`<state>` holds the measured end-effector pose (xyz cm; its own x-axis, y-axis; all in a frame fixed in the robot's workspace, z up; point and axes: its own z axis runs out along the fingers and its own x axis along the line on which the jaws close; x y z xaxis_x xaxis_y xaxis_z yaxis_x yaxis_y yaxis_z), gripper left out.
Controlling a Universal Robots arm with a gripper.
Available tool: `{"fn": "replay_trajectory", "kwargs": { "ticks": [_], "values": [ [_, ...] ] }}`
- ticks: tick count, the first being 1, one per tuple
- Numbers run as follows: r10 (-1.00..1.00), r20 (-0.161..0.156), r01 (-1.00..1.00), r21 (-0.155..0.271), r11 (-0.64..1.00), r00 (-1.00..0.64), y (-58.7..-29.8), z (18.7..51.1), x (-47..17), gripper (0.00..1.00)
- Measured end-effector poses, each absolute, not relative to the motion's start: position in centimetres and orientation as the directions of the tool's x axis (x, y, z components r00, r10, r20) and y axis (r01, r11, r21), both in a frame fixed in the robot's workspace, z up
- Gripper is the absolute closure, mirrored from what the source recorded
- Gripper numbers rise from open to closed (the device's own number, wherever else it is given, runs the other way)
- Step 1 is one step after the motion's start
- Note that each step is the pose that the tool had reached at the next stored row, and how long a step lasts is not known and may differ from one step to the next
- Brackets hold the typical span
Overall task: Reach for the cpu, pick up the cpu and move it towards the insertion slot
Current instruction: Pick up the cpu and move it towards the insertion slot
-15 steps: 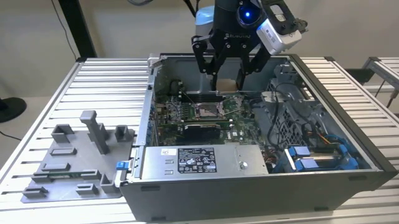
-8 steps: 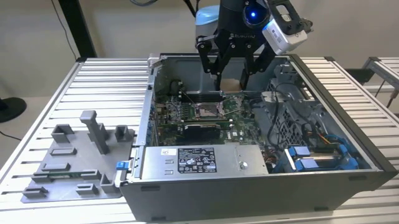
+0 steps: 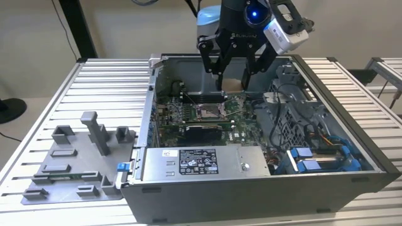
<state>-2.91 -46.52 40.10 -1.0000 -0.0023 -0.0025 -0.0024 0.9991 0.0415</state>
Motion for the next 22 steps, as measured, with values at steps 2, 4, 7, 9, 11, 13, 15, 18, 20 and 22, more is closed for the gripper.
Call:
{"fn": "replay_trajectory", "kwargs": {
  "ticks": [2, 4, 7, 9, 11, 13, 15, 18, 20, 22],
  "values": [
    [-0.002, -0.002, -0.002, 0.042, 0.999, -1.0, -46.2, 40.1, -2.9, 1.0],
    [-0.002, -0.003, -0.002, 0.042, 0.999, -1.0, -45.8, 40.1, -2.9, 1.0],
    [-0.002, -0.002, -0.002, 0.042, 0.999, -1.0, -44.8, 40.0, -2.9, 1.0],
    [-0.002, -0.003, -0.002, 0.042, 0.999, -1.0, -44.2, 40.0, -2.9, 1.0],
    [-0.002, -0.002, -0.002, 0.042, 0.999, -1.0, -43.6, 39.9, -2.9, 1.0],
    [-0.002, -0.003, -0.002, 0.042, 0.999, -1.0, -42.9, 39.9, -2.9, 1.0],
    [-0.002, -0.002, -0.002, 0.042, 0.999, -1.0, -42.3, 39.8, -2.9, 1.0],
    [-0.002, -0.003, -0.002, 0.042, 0.999, -1.0, -41.5, 39.7, -2.9, 1.0],
    [-0.002, -0.002, -0.002, 0.041, 0.999, -1.0, -41.2, 39.7, -2.9, 1.0],
    [-0.002, -0.002, -0.002, 0.042, 0.999, -1.0, -40.8, 39.6, -2.9, 1.0]
  ]
}}
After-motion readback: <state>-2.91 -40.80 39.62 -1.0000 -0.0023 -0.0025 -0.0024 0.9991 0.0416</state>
